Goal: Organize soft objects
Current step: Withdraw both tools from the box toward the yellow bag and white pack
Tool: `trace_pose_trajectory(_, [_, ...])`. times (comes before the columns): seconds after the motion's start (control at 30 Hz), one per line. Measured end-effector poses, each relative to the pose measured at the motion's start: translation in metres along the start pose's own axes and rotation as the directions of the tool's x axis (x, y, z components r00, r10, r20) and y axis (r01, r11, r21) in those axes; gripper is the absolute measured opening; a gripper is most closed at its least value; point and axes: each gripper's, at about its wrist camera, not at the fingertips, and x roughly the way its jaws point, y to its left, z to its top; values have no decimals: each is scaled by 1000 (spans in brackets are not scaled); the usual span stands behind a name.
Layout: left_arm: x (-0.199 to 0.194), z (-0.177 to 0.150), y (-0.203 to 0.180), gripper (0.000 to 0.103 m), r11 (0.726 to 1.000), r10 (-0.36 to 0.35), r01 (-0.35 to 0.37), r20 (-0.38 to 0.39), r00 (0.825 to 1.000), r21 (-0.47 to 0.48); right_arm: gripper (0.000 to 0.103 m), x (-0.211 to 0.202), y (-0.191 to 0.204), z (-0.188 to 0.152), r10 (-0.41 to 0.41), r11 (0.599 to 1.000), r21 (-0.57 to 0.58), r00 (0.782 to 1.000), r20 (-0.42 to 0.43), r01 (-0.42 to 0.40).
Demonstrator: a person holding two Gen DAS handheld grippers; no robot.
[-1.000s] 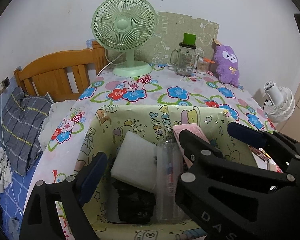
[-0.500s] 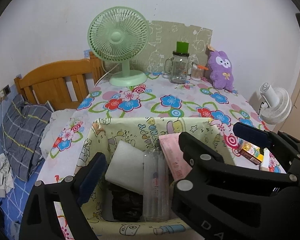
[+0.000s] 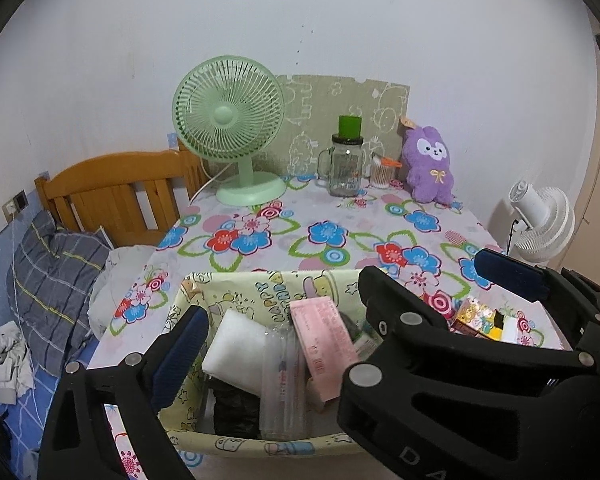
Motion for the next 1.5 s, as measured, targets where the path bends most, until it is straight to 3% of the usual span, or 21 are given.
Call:
trace_pose_trajectory(0.5, [-19, 8, -36, 102, 1000, -4, 3, 51, 999, 19, 93, -35, -32, 3, -42, 999, 18, 997, 66, 41])
trace_pose_trajectory(0.97, [-27, 6, -76, 103, 997, -58, 53, 81, 995, 54, 101, -58, -67, -5, -124, 991, 64, 987, 106, 118])
trace_pose_trajectory(1.5, [-18, -4, -124, 103, 988, -129, 122, 67, 989, 97, 101, -72, -110, -23, -210, 976, 84, 971, 116, 201])
